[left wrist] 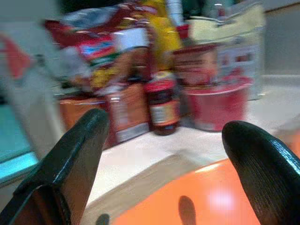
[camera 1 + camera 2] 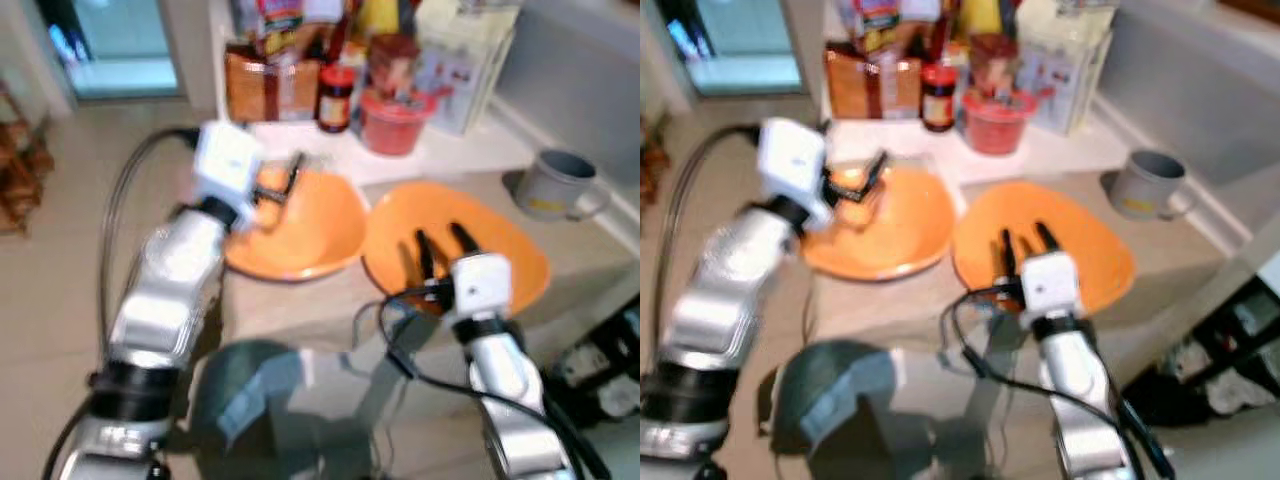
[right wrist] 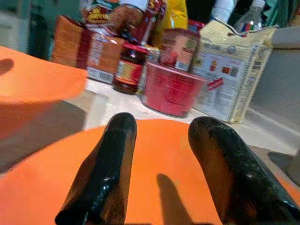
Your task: Setting the table
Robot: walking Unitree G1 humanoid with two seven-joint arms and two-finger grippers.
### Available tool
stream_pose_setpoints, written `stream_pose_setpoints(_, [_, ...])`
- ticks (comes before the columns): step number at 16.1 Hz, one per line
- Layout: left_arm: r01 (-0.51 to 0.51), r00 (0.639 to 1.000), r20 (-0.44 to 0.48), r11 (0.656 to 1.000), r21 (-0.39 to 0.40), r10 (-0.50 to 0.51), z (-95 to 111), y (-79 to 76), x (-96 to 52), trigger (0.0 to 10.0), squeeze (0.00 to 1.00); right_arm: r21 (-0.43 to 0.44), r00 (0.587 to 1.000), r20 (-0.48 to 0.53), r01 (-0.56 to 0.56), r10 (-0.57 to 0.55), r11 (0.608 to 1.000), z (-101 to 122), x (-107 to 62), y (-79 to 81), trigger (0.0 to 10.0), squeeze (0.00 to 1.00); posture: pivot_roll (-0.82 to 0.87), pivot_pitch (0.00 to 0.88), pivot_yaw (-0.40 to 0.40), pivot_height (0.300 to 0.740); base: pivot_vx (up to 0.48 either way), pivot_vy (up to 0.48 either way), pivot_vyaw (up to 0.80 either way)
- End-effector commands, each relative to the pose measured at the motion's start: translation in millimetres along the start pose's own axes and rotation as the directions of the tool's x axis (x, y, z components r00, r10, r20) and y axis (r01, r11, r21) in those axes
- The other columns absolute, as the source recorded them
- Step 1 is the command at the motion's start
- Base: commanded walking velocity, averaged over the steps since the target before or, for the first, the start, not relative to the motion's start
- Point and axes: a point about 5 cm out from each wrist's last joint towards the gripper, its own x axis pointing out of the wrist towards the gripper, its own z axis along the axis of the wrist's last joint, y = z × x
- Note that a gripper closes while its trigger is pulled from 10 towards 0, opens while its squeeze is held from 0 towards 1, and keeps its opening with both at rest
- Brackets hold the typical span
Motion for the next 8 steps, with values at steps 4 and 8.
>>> stream_pose_setpoints(4, [0.004,1.000,0.011,1.000,-0.016,-0.004,5.0,-3.5,2.7,10.0,0.00,-0.012,1.000,-0.029,-0.009,0.008,1.000,-5.3,-4.0,-2.6,10.0,0.00,0.04,0.009,-0.006,0.740,0.000,0.000,0.00])
stream_pose_setpoints(8, [0.008,1.000,0.001,1.000,-0.015,-0.008,2.9,-4.1,0.6,10.0,0.00,-0.016,0.999,-0.028,-0.016,0.016,1.000,-5.1,-5.1,-2.4,10.0,0.00,0.04,0.005,-0.009,0.740,0.000,0.000,0.00])
